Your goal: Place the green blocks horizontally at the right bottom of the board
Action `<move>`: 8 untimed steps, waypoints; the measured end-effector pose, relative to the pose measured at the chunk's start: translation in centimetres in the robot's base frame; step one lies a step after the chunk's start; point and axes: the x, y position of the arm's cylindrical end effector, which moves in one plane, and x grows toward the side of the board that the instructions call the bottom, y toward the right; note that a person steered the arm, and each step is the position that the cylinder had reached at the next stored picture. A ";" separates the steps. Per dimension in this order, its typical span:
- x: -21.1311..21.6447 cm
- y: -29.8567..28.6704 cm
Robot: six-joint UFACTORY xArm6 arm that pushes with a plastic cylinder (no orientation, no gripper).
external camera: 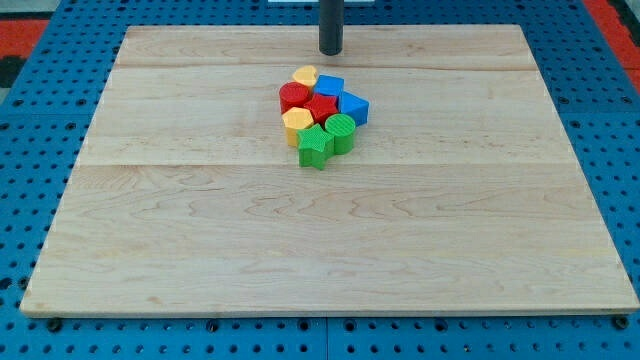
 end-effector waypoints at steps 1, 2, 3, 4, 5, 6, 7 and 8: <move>0.0 0.0; 0.0 0.1; 0.0 0.0; 0.6 0.7; 0.6 0.6; 7.4 2.1; 9.4 0.0; 13.6 -0.8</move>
